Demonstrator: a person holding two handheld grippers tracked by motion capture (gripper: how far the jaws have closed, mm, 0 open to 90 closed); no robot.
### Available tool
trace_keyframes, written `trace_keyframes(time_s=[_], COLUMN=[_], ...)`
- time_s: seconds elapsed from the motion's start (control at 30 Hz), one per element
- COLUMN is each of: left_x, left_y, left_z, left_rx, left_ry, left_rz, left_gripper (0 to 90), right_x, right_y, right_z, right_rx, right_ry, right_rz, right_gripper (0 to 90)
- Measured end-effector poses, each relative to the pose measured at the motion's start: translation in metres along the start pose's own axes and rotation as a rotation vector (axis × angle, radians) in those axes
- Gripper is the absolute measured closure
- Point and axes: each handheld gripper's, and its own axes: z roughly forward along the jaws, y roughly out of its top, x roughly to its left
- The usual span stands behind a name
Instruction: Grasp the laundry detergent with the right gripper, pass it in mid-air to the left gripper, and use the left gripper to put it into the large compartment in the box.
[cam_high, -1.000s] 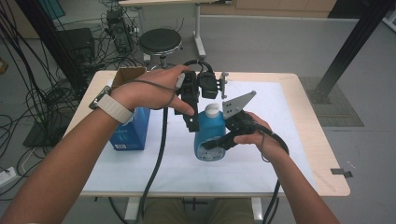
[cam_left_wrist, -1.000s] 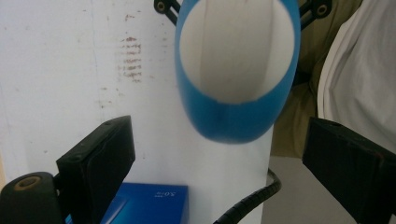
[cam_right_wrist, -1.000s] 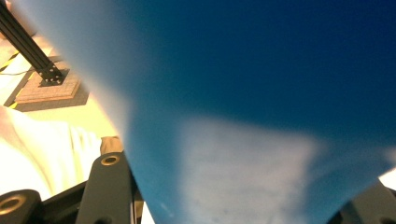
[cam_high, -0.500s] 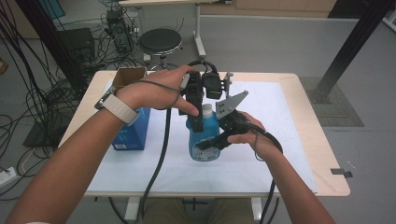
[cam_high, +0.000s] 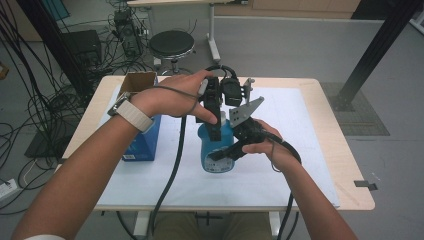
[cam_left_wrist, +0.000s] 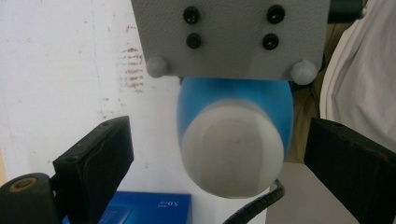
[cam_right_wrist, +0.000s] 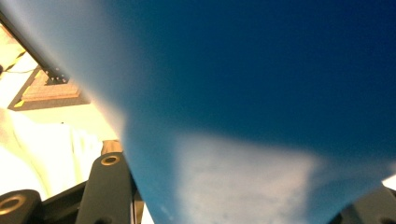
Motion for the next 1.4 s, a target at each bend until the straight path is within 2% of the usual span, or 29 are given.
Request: trace_keyframes(time_s=[1.4], left_x=[-0.0013], left_y=[0.0022], left_z=[0.0013], left_rx=[-0.013], left_ry=[0.003], left_rz=[0.002], left_gripper=[8.9], right_x=[0.0009], right_y=[-0.0016], right_z=[-0.0038], right_rx=[-0.012], right_ry=[-0.002], right_rz=[0.004], right_gripper=[43.2])
